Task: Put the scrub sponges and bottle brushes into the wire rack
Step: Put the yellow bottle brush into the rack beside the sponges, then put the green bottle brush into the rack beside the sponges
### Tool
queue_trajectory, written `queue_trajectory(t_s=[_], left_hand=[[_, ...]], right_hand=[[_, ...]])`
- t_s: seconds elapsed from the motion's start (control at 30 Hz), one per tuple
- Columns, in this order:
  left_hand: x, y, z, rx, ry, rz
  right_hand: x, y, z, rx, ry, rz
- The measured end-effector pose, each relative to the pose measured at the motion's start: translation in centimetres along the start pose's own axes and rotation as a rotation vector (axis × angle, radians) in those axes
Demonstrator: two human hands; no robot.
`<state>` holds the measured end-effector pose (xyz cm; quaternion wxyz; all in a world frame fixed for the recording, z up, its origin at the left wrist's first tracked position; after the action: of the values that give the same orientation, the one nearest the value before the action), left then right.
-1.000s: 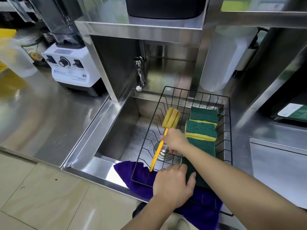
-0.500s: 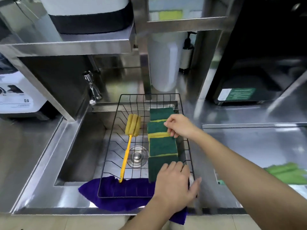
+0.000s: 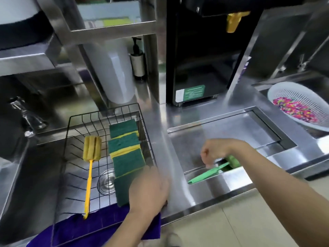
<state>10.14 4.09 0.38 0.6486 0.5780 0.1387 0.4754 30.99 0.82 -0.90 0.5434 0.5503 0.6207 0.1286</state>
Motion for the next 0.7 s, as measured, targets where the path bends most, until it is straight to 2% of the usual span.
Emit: queue_trajectory(t_s=[0.1, 0.3, 0.43, 0.53, 0.6, 0.7], left_hand=[[-0.2, -0.2, -0.1, 0.011, 0.01, -0.012], [-0.3, 0.0, -0.1, 0.012, 0.002, -0.004], [-0.5, 0.3, -0.3, 0.004, 0.027, 0.01], [-0.5, 0.5, -0.4, -0.005, 0.041, -0.001], [-0.6, 0.5, -0.4, -0.014, 0.04, 0.0], [-0.7, 0.4, -0.6, -0.028, 0.046, 0.021]], right_hand=[[-0.3, -1.4, 2.0, -0.156, -0.083, -0.052], [0.2, -2.8, 3.8, -0.405, -0.159, 0.003], [0.5, -3.0, 3.8, -0.463, -0.126, -0.031], [0.4, -1.1, 2.8, -0.445, -0.13, -0.019], [0.2, 1.5, 1.9, -0.404, -0.142, 0.059], [0.0, 6.1, -0.3, -0.207, -0.138, 0.239]])
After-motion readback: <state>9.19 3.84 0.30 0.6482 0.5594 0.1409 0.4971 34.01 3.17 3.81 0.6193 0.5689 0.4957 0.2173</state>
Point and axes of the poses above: each hand's wrist, its own x-axis towards the middle knuckle, its own y-axis out of the back of the hand, z = x × y, the point moved 8 cm from there along x, towards the middle knuckle, and after that the axes turned 15 degrees about z, right-handed, at the moved point
